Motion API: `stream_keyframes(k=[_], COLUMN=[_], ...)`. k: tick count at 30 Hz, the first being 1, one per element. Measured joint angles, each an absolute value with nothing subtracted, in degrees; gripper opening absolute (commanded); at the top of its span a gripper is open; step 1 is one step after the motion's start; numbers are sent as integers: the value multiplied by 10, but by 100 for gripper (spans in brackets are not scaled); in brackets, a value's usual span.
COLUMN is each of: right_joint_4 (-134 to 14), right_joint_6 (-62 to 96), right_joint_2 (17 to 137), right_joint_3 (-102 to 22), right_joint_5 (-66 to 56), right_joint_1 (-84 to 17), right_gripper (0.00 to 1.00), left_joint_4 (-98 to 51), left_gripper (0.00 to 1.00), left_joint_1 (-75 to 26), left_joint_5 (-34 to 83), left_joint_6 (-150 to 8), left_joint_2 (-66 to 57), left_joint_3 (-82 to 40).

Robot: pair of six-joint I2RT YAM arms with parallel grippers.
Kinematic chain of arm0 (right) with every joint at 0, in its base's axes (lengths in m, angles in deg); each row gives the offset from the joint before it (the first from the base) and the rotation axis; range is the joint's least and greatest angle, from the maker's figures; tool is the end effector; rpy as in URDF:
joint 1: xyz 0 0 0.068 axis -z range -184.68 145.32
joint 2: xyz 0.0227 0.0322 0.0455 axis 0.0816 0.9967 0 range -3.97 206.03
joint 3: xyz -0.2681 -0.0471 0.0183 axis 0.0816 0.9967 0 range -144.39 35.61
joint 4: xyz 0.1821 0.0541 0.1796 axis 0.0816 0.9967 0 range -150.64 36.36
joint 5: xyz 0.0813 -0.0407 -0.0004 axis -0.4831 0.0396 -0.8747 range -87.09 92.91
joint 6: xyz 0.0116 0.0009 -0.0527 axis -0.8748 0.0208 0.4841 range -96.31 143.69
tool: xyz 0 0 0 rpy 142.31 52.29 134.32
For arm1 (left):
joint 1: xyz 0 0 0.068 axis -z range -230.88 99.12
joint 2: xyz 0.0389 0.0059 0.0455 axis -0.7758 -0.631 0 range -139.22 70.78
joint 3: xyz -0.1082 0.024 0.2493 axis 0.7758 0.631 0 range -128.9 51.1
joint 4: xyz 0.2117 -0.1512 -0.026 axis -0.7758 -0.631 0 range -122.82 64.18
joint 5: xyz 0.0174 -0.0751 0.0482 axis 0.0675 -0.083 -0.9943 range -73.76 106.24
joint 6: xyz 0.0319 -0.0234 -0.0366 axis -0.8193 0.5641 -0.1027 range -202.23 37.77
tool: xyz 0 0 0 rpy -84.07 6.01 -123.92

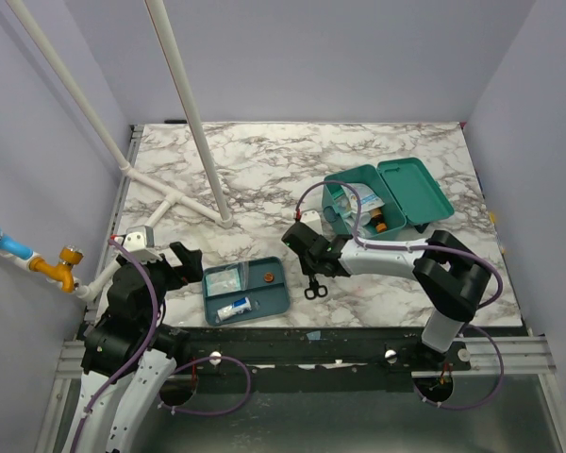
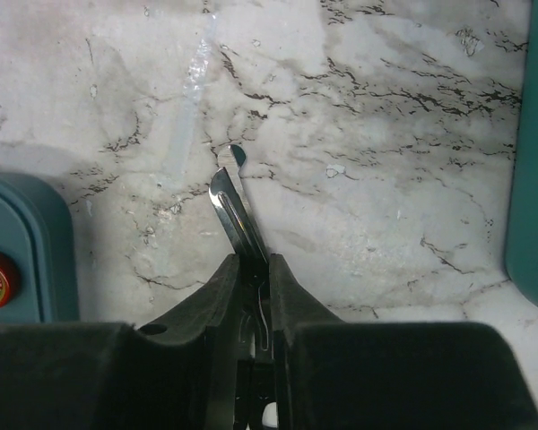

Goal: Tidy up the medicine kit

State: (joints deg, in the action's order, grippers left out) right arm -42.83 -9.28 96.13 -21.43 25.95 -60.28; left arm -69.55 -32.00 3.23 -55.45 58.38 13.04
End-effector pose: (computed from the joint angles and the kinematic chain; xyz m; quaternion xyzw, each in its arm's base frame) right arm 0.2026 0.2712 0.1567 -0.1368 0.9398 0.0337 0.3114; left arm 0.0596 -0.0118 0.2967 -0.1218 0.7976 -0.1419 0.5734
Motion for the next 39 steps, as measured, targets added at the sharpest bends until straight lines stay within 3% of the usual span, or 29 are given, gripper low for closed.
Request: stream_keyframes(k=[6,12,28,39], right_joint_4=[-435,-452,-445,-452], right_joint_6=[-93,-93,-117,-147], right_joint_2=[959,944,861,824], right_joint_3=[-209,-188,-108,-92], right_joint_5=[262,263,264,253], right_joint_1=[-605,-605,-605,-605], right_gripper=[1,1,1,1], left_joint_4=[-695,-670,-661,-623], left_gripper=[98,90,89,89], left_joint_1=[-320,-320,-303,-188], left_joint_5=[40,135,342,378], left_joint_6=[-554,-569,-540,-480], left_joint_2=[578,545,455,393], left_joint_3=[130,130,115,115])
